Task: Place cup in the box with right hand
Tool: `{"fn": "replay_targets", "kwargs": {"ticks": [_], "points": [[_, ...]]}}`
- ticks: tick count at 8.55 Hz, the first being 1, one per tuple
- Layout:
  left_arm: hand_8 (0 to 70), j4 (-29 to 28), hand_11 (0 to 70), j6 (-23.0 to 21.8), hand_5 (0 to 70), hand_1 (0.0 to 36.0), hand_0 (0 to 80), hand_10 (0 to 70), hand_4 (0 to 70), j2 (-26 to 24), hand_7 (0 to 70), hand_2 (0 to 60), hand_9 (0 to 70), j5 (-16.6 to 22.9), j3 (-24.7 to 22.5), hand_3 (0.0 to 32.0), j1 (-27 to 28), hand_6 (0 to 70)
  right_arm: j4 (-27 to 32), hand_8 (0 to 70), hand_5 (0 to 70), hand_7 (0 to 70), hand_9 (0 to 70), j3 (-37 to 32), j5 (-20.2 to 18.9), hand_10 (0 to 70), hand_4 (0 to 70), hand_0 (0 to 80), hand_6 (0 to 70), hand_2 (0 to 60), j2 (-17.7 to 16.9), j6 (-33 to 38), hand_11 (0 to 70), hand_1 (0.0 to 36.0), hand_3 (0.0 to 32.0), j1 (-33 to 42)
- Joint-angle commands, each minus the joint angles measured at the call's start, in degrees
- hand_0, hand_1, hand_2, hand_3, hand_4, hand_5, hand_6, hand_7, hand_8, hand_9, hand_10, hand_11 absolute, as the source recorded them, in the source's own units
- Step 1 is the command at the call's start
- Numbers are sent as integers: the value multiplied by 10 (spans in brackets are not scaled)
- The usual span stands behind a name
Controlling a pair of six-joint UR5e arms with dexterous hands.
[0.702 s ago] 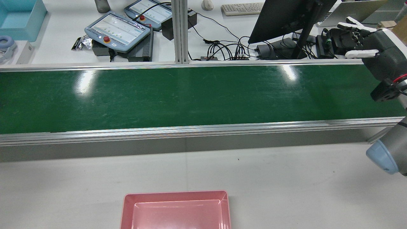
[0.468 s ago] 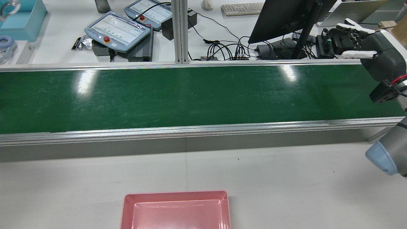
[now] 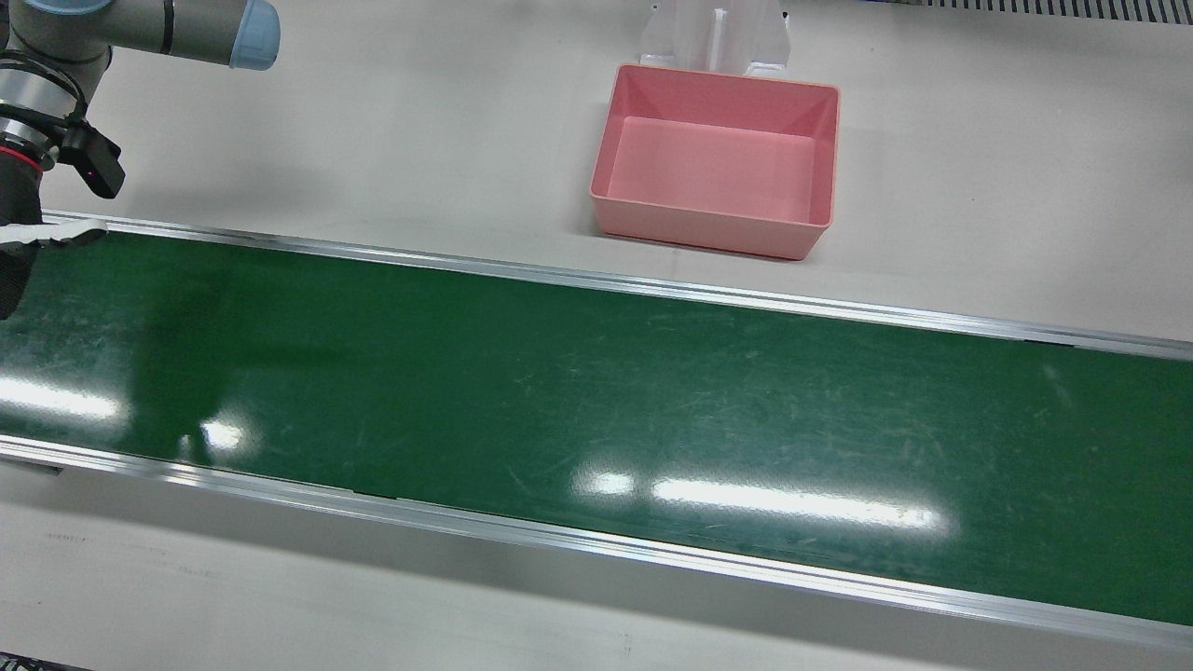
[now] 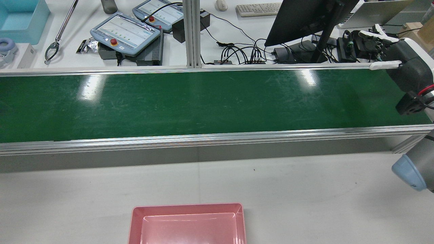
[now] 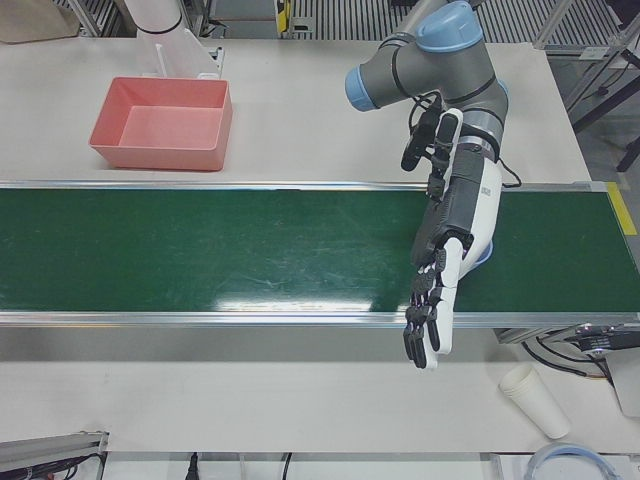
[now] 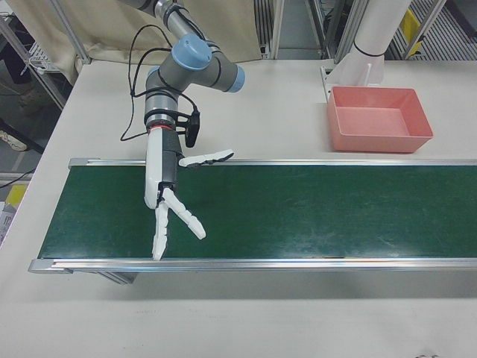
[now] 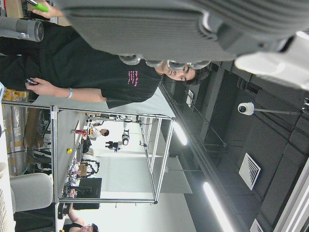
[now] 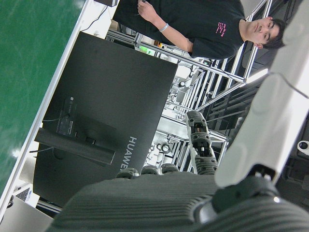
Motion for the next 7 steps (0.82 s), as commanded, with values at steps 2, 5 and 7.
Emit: {"fn": "replay_targets", "kwargs": {"ticks": [2,5,7], "points": [[0,0,0,0,0,0,0,0,0,0,0,0,0,-1,0,0,0,0,-1,0,21,0,0,0,1,0,55,469,0,8,-9,-7,0,36,0,-1],[0,0,0,0,0,0,0,0,0,1,0,0,0,-1,1,0,0,0,8,0,20,0,0,-2,8,0,61,469,0,0,-26,-7,0,31,0,2],[0,0,0,0,0,0,0,0,0,1,0,0,0,0,1,0,0,0,44,0,22,0,0,-5,8,0,41,464,0,0,-41,-30,0,26,24,17]]}}
